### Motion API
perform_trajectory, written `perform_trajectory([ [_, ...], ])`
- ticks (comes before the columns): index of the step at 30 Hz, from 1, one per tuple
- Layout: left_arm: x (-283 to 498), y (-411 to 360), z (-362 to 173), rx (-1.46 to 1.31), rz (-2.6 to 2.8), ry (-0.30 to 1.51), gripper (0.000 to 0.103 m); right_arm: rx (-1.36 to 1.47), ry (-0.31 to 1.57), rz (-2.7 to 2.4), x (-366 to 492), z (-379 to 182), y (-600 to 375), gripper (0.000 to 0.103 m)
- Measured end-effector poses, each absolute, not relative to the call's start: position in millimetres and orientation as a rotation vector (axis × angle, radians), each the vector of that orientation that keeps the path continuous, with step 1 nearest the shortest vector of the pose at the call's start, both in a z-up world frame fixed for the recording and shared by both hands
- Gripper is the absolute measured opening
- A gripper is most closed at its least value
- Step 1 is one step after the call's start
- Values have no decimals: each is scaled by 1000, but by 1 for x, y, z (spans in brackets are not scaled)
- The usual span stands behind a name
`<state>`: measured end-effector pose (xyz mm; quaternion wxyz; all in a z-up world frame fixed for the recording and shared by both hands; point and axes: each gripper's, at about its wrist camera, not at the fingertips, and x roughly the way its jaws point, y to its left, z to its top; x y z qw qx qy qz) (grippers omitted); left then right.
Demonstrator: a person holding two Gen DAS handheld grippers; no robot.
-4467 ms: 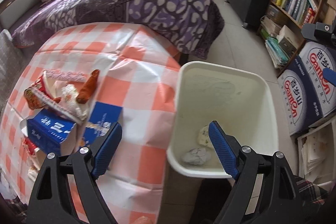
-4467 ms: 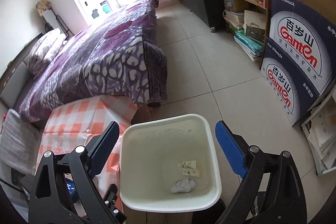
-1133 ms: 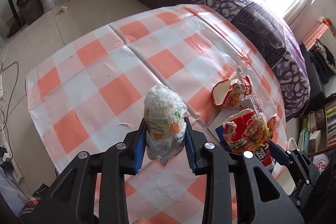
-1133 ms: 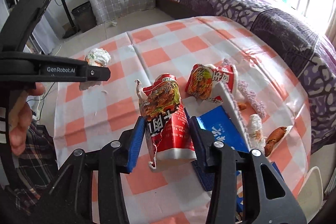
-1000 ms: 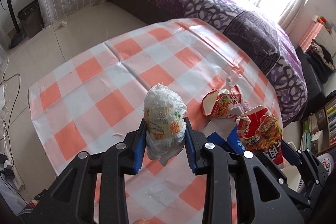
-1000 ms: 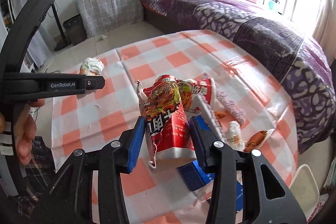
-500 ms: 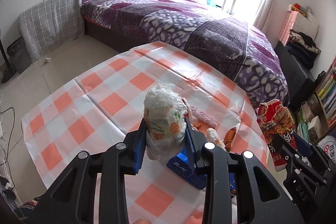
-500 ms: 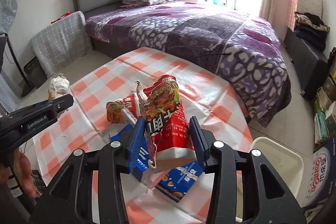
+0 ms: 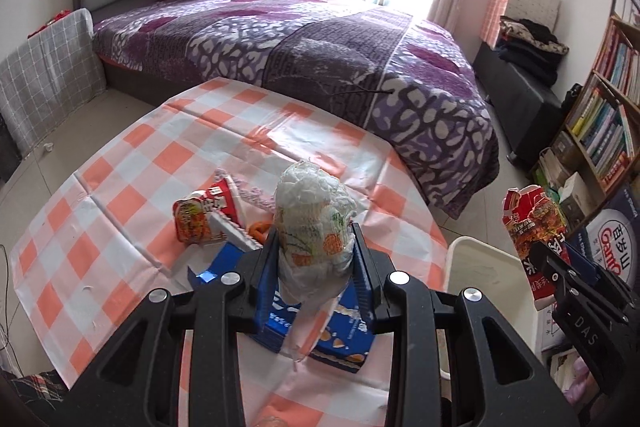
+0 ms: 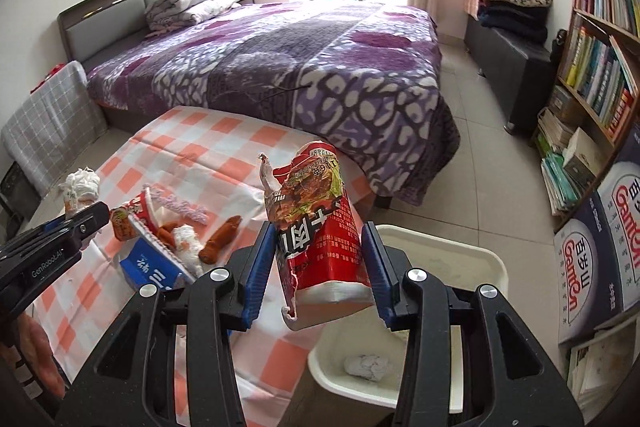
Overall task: Collect trash
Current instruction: 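Carry the red packet and white bag over the bin with both tools, then open both tools to drop the packet and bag into the bin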
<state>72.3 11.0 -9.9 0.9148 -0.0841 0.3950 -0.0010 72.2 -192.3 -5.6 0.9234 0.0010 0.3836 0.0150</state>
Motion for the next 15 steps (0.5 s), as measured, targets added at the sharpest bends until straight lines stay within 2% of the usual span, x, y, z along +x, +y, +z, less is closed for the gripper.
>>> perform_trajectory([
  [8,84,-61,-9,-119,-108,835,33,113,835,-104,71,-18,-266,44],
  [12,88,-99,-10,-90,-161,845,33,136,854,-181,69,-24,-296,49],
  [15,91,-124,-11,-71,-196,851,33,172,860,-239,65,-26,-319,71],
])
